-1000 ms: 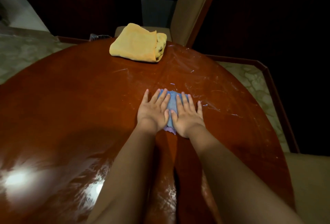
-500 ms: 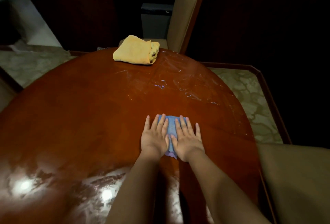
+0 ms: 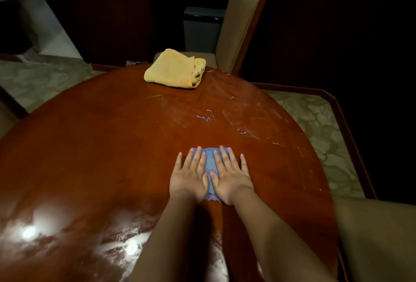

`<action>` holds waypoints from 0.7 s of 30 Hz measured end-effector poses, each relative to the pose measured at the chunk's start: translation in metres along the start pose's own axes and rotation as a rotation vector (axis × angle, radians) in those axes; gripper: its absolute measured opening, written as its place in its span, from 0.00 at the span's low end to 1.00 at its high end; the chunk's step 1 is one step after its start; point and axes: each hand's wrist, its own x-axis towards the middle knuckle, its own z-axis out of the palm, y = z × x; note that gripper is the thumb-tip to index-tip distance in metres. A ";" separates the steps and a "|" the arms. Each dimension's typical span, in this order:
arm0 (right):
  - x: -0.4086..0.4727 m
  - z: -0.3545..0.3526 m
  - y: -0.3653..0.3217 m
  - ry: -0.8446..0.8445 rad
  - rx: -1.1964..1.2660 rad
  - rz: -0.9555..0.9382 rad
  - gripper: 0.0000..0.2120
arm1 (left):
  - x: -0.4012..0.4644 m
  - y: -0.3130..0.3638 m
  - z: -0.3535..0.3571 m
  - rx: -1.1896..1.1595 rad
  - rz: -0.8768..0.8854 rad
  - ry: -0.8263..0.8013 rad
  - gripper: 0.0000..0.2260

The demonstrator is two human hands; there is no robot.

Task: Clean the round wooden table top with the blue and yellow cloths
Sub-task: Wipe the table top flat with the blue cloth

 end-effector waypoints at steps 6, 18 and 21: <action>0.076 -0.027 -0.006 0.005 0.012 0.007 0.28 | 0.070 -0.039 -0.013 -0.044 -0.031 0.022 0.27; 0.144 -0.051 0.019 0.041 0.006 0.079 0.28 | 0.147 -0.044 -0.032 0.000 -0.006 0.072 0.26; 0.134 -0.047 0.018 0.044 -0.003 0.072 0.28 | 0.135 -0.039 -0.031 0.020 -0.025 0.067 0.26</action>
